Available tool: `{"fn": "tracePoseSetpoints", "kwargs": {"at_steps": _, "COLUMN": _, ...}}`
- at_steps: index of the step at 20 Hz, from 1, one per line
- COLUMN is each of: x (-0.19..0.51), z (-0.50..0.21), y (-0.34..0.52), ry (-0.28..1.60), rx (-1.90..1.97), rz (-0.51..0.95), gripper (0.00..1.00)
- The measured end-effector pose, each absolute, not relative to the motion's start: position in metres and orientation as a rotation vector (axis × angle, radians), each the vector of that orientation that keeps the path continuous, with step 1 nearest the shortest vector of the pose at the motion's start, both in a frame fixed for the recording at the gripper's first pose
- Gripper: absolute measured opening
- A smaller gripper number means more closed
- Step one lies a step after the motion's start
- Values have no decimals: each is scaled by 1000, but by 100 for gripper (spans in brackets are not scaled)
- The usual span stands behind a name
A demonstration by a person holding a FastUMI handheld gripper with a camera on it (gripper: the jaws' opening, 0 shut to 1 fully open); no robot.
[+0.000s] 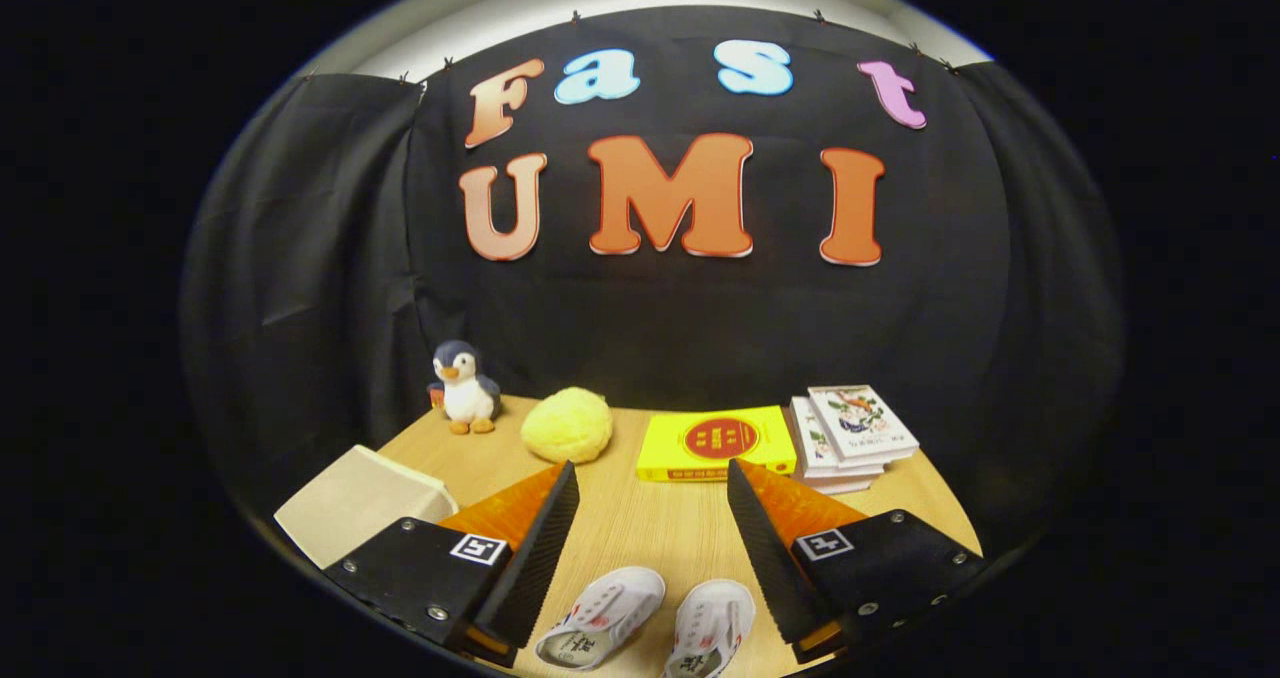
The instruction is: Open the storage box then place both shoes into the box .Put the left shoe in first, then the right shoe, with the right side of both shoes facing outward in a uniform manner.
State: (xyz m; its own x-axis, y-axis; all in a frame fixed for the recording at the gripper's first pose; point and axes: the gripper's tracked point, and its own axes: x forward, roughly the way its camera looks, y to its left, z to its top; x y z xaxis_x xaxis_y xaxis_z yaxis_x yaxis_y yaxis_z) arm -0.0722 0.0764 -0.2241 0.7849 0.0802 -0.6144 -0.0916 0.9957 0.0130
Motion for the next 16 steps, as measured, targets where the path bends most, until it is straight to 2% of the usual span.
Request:
{"fn": "tracePoseSetpoints", "kwargs": {"at_steps": 6, "x": -126, "z": -287, "y": 76, "ry": 879, "rx": -14, "rz": 92, "gripper": 84}}
{"fn": "tracePoseSetpoints", "kwargs": {"at_steps": 16, "x": -152, "z": -306, "y": 137, "ry": 979, "rx": 34, "rz": 248, "gripper": 83}}
